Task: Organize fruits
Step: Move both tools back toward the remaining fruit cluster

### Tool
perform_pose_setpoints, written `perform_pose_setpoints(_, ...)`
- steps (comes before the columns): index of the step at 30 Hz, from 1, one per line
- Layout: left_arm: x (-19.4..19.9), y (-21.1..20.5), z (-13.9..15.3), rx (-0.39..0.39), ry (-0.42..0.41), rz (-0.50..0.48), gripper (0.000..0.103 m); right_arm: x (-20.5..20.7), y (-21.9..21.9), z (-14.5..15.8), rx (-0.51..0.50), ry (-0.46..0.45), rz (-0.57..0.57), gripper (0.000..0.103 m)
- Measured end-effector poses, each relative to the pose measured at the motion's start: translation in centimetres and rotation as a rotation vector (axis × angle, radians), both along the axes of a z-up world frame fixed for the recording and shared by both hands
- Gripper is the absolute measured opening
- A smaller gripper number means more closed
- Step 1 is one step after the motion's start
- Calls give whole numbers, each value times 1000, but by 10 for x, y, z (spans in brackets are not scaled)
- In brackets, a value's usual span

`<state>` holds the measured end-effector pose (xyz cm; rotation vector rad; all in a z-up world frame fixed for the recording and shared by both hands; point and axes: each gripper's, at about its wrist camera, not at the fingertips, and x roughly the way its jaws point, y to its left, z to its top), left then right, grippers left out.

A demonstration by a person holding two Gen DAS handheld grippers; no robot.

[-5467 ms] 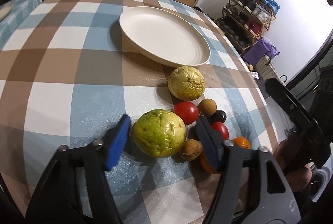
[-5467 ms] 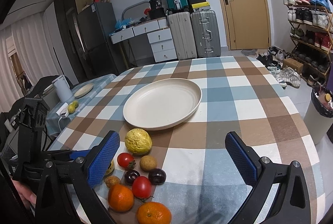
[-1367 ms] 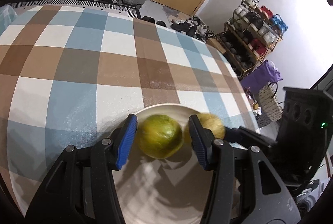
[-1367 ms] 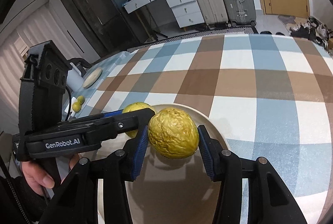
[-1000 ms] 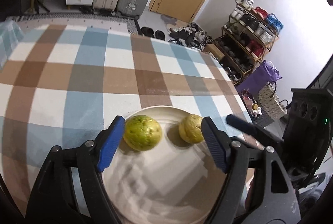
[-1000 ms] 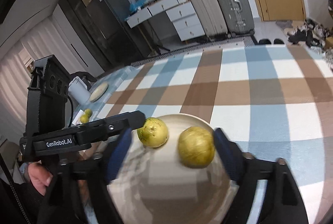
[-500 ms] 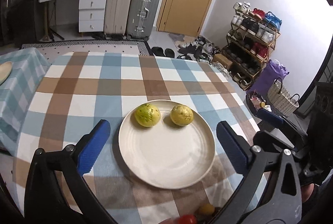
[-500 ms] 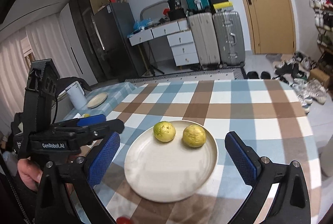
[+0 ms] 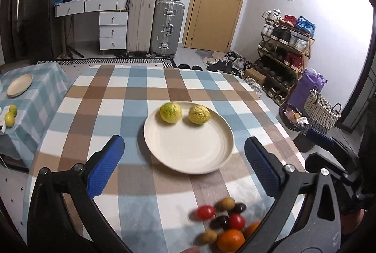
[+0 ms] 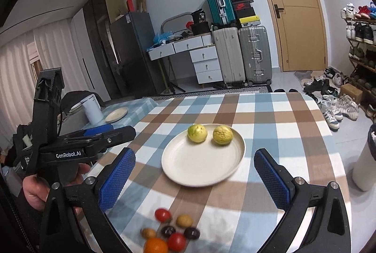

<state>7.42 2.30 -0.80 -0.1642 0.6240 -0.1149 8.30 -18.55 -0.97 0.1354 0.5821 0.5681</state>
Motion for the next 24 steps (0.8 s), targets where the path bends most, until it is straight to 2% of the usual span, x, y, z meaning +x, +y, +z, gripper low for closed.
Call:
perform_pose_setpoints(3, -27, -7, -6, 30, -12, 2, 102, -19, -4, -4, -11, -1, 1, 103)
perform_pose_setpoints(7, -54, -12, -21, 23, 16, -8, 102, -39, -7, -14, -26, 14, 7, 103)
perform_pose_setpoints(10, -75, -17, -35, 13, 43, -24, 102, -52, -7, -24, -33, 57, 12, 103)
perform_pose_setpoints(16, -93, -28, -62, -6, 100, -46, 102, -76, -5, -44, -62, 104, 17, 103)
perform_pose_setpoints(20, -97, -24, -76, -11, 123, -38, 102, -92, -9, -61, -41, 143, 16, 103)
perform_pose_setpoints(24, -96, -16, -90, -30, 158, -30, 102, -99, -7, -74, -67, 154, 22, 103)
